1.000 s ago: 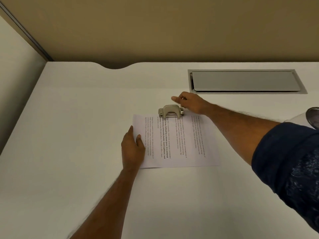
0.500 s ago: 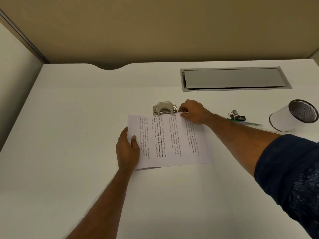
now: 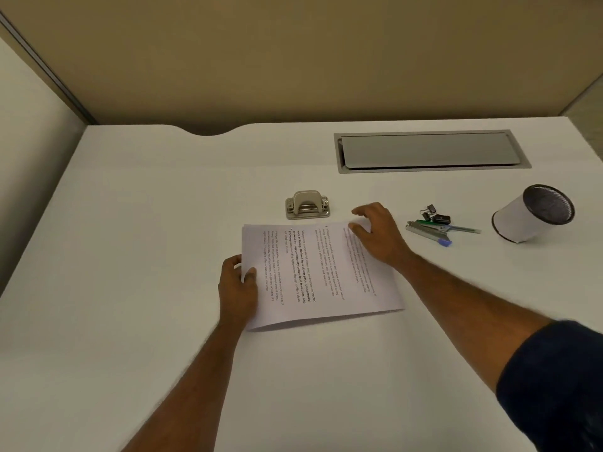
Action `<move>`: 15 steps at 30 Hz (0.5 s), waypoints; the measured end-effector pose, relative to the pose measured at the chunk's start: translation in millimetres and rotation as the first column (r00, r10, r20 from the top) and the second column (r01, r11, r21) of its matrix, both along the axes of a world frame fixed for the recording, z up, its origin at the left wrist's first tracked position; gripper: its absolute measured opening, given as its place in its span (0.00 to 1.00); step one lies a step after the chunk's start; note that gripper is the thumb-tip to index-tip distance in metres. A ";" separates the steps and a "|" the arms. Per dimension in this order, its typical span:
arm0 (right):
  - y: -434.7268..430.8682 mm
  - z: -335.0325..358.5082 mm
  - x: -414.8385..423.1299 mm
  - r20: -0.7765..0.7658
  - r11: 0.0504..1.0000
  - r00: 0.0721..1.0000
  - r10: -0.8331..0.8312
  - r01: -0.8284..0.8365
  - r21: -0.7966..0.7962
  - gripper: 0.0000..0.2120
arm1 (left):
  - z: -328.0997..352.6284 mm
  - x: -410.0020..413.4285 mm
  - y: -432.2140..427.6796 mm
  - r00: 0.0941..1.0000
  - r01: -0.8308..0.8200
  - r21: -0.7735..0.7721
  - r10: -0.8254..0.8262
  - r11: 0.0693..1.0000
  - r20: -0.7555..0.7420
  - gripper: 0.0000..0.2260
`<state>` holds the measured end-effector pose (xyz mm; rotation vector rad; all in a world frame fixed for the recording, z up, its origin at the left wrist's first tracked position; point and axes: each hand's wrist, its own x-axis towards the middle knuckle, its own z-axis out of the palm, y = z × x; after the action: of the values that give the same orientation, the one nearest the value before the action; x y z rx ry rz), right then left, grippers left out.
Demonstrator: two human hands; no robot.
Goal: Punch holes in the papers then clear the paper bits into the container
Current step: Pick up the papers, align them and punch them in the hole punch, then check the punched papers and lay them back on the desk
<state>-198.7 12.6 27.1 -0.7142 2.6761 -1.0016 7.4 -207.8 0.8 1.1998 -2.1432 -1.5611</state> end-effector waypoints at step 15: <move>70.3 33.7 201.7 0.429 0.683 0.692 -0.581 0.701 -0.206 0.28 | 25.0 32.2 10.9 0.996 -0.061 0.111 0.068 0.992 -0.063 0.13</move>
<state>3.1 82.9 60.8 0.4271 2.4718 -1.6276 39.6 -196.9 25.8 1.2192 -1.9812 -1.6847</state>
